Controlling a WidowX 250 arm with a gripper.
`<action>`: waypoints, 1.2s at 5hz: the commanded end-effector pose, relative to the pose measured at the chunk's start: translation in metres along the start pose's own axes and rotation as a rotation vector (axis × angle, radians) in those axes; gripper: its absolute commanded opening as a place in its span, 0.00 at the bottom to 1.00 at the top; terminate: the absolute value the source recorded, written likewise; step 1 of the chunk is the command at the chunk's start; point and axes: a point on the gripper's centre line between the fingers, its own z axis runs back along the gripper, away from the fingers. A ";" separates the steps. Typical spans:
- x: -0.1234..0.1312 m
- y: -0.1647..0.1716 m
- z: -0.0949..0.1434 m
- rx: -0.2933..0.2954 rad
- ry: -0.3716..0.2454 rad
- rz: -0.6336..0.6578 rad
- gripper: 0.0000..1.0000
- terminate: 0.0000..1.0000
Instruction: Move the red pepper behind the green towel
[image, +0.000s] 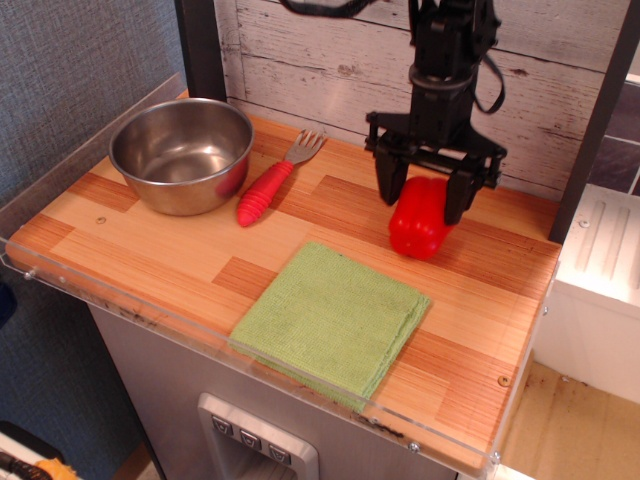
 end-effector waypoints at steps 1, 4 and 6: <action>-0.004 0.008 0.028 -0.004 -0.050 -0.021 1.00 0.00; -0.036 0.069 0.147 -0.049 -0.296 0.155 1.00 0.00; -0.038 0.092 0.119 0.016 -0.157 0.090 1.00 0.00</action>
